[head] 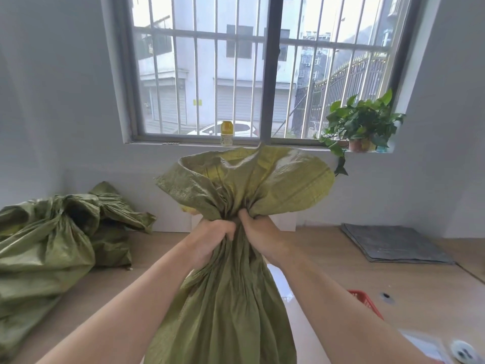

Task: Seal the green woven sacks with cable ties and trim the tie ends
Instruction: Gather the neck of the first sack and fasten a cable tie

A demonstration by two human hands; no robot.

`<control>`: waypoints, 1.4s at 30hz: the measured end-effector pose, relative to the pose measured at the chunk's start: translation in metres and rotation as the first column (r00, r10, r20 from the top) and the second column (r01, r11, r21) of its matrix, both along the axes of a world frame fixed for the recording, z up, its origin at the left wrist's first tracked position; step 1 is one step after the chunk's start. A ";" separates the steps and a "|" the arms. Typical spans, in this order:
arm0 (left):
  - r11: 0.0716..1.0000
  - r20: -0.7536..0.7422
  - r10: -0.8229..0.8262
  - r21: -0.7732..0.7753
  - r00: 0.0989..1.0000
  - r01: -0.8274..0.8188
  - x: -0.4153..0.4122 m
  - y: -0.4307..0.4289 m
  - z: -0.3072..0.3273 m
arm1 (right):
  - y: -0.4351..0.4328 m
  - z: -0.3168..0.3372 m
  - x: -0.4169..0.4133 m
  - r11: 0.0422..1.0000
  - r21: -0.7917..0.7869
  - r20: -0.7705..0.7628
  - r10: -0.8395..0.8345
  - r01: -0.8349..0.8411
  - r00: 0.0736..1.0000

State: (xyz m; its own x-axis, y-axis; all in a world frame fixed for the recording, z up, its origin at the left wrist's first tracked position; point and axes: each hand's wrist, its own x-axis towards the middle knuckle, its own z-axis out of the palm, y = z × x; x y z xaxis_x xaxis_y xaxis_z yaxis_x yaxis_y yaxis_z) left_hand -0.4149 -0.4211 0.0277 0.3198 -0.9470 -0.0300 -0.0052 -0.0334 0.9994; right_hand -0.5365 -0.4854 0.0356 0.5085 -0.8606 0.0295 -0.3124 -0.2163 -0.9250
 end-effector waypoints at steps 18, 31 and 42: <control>0.990 0.517 -0.138 0.069 0.845 0.119 0.003 -0.010 -0.019 | 0.013 0.002 0.018 0.989 0.122 0.015 0.086 -0.087 0.996; 0.974 0.191 0.138 -0.205 0.972 -0.098 -0.016 -0.014 -0.032 | 0.025 0.028 0.007 0.988 -0.155 -0.225 -0.034 -0.001 0.974; 0.967 0.125 0.226 -0.150 0.966 -0.207 -0.030 -0.018 -0.056 | 0.022 -0.005 0.020 0.983 -0.183 -0.020 -0.009 0.005 1.000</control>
State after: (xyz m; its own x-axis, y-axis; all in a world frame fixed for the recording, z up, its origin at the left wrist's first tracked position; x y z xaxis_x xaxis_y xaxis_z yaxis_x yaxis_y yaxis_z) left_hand -0.4448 -0.4388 -0.0279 0.5096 -0.8468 0.1525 -0.1524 0.0856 0.9846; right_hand -0.5162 -0.4630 0.0304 0.5046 -0.8451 0.1767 -0.3331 -0.3794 -0.8632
